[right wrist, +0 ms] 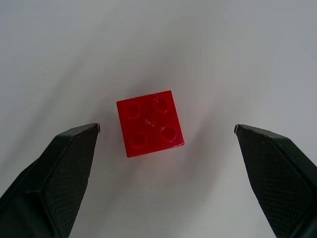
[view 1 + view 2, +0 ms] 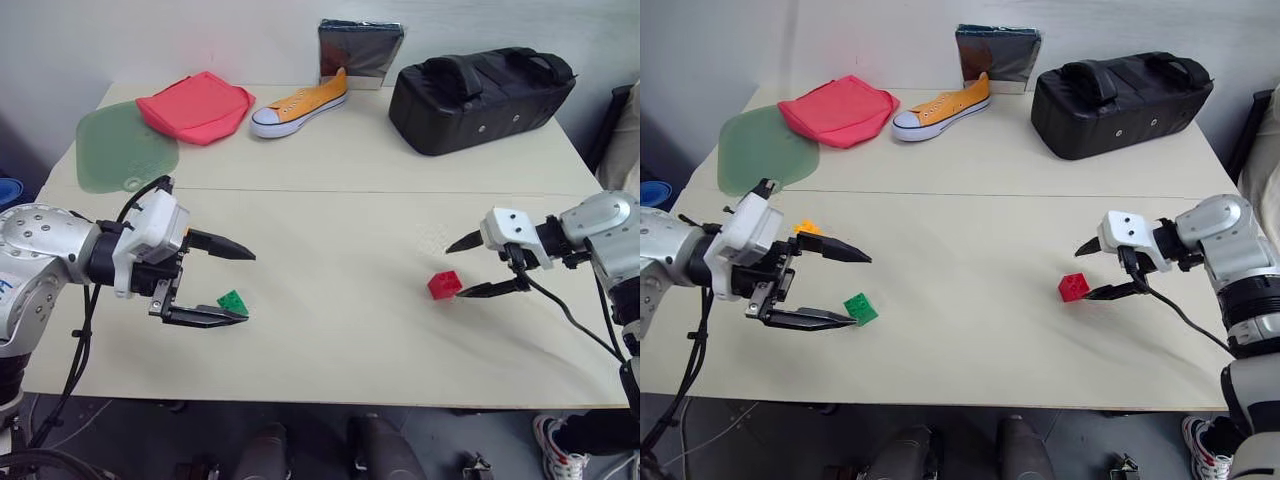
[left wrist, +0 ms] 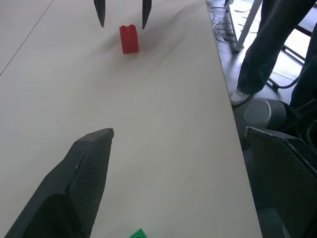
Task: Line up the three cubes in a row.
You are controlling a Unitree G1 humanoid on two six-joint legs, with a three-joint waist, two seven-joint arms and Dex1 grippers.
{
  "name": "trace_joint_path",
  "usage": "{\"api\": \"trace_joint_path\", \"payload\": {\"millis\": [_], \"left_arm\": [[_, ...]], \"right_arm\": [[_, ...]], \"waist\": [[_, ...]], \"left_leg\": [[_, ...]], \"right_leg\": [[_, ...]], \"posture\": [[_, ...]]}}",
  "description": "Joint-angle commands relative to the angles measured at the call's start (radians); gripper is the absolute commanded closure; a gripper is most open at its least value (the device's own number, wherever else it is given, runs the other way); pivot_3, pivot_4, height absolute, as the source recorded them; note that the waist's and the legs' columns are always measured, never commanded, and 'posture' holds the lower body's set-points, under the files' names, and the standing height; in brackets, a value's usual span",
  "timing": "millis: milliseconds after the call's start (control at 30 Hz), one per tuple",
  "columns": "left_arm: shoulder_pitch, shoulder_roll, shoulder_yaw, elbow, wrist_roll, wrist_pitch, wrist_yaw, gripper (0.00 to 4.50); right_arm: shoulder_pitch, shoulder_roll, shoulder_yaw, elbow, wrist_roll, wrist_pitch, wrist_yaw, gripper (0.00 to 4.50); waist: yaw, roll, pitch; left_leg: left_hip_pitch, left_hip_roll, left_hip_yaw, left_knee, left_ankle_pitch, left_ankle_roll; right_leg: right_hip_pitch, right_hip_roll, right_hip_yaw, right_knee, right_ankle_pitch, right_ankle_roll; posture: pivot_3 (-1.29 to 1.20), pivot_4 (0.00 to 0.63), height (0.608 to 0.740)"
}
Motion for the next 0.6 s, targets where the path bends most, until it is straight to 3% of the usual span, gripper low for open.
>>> {"api": "trace_joint_path", "payload": {"millis": [33, 200, 300, 533, 600], "left_arm": [[-0.033, -0.003, 0.002, -0.014, 0.005, -0.011, 0.000, 0.01], [-0.052, -0.004, -0.015, -0.009, 0.021, -0.007, -0.001, 0.01], [-0.062, -0.021, -0.018, -0.004, 0.026, -0.018, 0.013, 0.00], [-0.089, -0.051, -0.037, 0.014, 0.040, -0.029, 0.016, 0.00], [-0.090, -0.056, -0.041, 0.014, 0.042, -0.031, 0.010, 0.00]], "right_arm": [[-0.024, 0.022, 0.003, 0.034, 0.005, -0.053, 0.055, 0.00], [-0.022, 0.076, -0.022, 0.087, -0.030, -0.114, 0.055, 0.00], [-0.020, 0.094, -0.042, 0.115, -0.052, -0.140, 0.055, 0.62], [0.011, 0.061, -0.037, 0.101, -0.020, -0.145, 0.055, 2.98], [0.029, 0.044, -0.033, 0.065, 0.014, -0.122, 0.055, 3.00]], "waist": [[-0.001, 0.000, 0.000], [0.000, 0.000, 0.000], [0.001, 0.000, 0.000], [0.002, 0.000, 0.000], [0.002, 0.000, 0.000]], "left_leg": [[0.000, 0.000, 0.000, 0.000, 0.000, 0.000], [0.000, 0.000, 0.000, 0.001, 0.000, 0.000], [0.000, 0.000, 0.000, 0.001, 0.000, 0.000], [0.000, 0.000, 0.000, 0.002, 0.000, 0.000], [0.000, 0.000, 0.000, 0.002, 0.000, 0.000]], "right_leg": [[0.000, 0.000, 0.000, 0.000, 0.000, 0.000], [0.000, 0.000, 0.000, 0.001, 0.000, 0.000], [0.000, 0.000, 0.000, 0.002, 0.000, 0.000], [0.000, 0.000, 0.000, 0.005, 0.000, 0.000], [0.000, 0.000, 0.000, 0.005, 0.000, 0.000]], "posture": [[0.00, 0.150, 0.740], [0.00, 0.150, 0.740], [0.00, 0.150, 0.740], [0.00, 0.150, 0.740], [0.00, 0.150, 0.740]]}}
